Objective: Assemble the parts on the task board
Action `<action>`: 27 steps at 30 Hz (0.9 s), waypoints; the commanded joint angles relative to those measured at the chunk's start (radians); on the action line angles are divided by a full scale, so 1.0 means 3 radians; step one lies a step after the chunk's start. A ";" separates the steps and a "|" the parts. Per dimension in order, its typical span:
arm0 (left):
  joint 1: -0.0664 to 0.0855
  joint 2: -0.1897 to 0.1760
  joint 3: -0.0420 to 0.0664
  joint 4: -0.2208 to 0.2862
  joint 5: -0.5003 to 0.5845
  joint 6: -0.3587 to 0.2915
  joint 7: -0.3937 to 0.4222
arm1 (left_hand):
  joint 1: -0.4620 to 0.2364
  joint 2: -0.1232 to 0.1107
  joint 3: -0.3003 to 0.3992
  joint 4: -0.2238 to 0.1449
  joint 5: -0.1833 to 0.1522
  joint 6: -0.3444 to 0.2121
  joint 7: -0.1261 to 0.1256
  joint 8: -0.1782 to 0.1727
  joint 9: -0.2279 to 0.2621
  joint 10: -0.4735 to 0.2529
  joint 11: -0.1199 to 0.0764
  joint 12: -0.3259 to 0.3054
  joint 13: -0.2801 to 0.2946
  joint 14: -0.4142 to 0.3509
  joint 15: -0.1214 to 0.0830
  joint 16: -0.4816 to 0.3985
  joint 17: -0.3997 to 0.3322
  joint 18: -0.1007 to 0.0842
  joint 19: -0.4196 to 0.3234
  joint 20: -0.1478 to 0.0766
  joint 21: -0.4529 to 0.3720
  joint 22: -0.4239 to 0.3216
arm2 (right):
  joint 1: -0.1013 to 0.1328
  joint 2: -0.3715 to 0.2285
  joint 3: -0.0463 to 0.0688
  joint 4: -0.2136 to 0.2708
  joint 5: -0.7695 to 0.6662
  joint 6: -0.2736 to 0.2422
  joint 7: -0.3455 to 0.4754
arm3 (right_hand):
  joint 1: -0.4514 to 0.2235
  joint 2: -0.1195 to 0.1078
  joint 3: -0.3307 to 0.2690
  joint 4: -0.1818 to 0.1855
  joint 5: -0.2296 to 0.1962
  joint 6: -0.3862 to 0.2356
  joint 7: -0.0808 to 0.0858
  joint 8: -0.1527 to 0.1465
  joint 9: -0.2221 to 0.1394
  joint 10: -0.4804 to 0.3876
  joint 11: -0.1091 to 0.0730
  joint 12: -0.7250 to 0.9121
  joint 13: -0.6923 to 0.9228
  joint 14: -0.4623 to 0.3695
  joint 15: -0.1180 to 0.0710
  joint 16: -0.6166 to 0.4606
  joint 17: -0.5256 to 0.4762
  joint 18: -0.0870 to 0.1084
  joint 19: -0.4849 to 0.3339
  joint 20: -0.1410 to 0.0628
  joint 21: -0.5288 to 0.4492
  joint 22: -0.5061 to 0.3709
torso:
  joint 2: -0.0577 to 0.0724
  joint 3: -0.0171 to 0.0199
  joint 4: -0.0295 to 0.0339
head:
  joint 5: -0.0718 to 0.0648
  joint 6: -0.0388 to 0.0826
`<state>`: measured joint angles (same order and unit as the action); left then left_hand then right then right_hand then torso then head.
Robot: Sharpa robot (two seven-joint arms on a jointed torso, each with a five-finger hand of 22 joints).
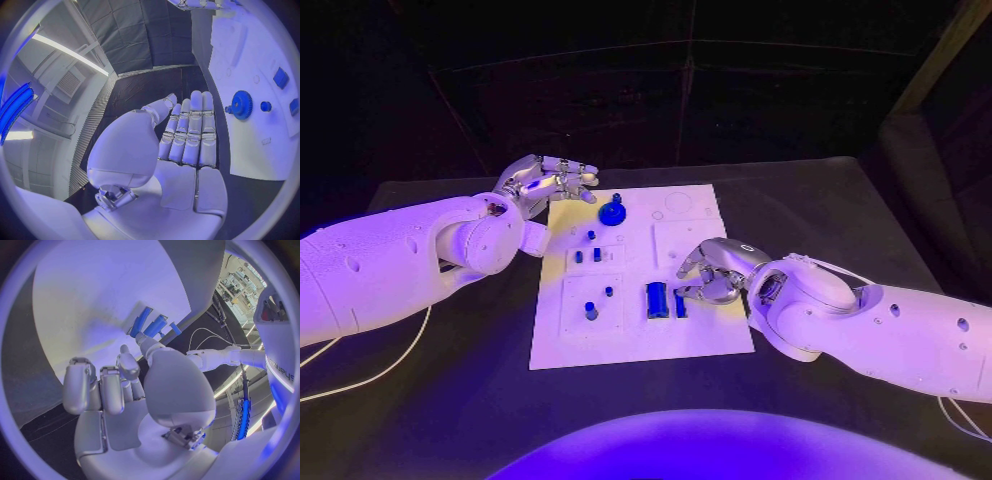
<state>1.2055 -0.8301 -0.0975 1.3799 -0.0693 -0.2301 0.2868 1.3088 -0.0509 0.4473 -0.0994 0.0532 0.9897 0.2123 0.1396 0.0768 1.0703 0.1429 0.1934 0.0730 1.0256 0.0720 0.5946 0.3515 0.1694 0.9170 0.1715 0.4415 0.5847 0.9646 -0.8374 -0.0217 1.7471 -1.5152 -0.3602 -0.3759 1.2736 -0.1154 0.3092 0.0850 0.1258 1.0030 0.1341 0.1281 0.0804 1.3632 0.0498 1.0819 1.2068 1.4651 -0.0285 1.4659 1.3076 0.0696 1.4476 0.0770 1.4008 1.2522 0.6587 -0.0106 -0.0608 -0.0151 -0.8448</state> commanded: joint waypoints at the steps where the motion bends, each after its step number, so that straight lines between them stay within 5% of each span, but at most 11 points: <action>1: 0.0005 0.0004 0.0003 0.0001 -0.0006 0.0031 0.0014 | -0.0026 0.0009 -0.0025 0.0000 -0.0008 -0.0024 -0.0008 0.0014 -0.0005 -0.0029 0.0003 0.0023 -0.0005 -0.0003 0.0021 -0.0013 -0.0004 0.0037 -0.0006 0.0028 -0.0012 -0.0004 | -0.0004 0.0012 0.0000 -0.0012 -0.0045 0.0016 -0.0059 | 0.0017 0.0040 -0.0030 -0.0003 -0.0021 0.0063 -0.0021 0.0046 0.0010 0.0004 -0.0036 0.0027 0.0009 0.0243 -0.0022 0.0005 0.0360 -0.0012 -0.0001 -0.0018 -0.0009 0.0003 | -0.0001 0.0000 0.0000 | 0.0003 -0.0003; 27: 0.0005 0.0005 0.0003 0.0001 -0.0006 0.0034 0.0014 | -0.0026 0.0009 -0.0025 0.0000 -0.0008 -0.0024 -0.0008 0.0014 -0.0005 -0.0029 0.0003 0.0023 -0.0005 -0.0003 0.0021 -0.0013 -0.0004 0.0037 -0.0006 0.0028 -0.0012 -0.0004 | -0.0018 0.0057 0.0000 -0.0051 -0.0145 -0.0117 -0.0062 | 0.0130 0.0040 -0.0134 -0.0058 -0.0149 0.0143 -0.0066 0.0160 0.0020 0.0024 -0.0077 0.0071 0.0033 0.0244 -0.0060 0.0004 0.0361 -0.0013 0.0001 -0.0057 -0.0014 0.0000 | 0.0001 -0.0002 -0.0001 | 0.0007 -0.0001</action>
<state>1.2054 -0.8298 -0.0976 1.3795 -0.0693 -0.2296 0.2863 1.3088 -0.0509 0.4473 -0.0994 0.0532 0.9897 0.2123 0.1395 0.0768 1.0703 0.1429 0.1934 0.0730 1.0256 0.0720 0.5947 0.3516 0.1694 0.9170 0.1715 0.4415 0.5848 0.9588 -0.8212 -0.0216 1.7327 -1.5445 -0.3749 -0.3958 1.3036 -0.1021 0.2752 0.0669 0.0855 1.0388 0.1157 0.1734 0.0858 1.3701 0.0356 1.0995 1.2159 1.4686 -0.0398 1.4660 1.3074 0.0698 1.4479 0.0694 1.4008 1.2524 0.6580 -0.0110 -0.0607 -0.0127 -0.8449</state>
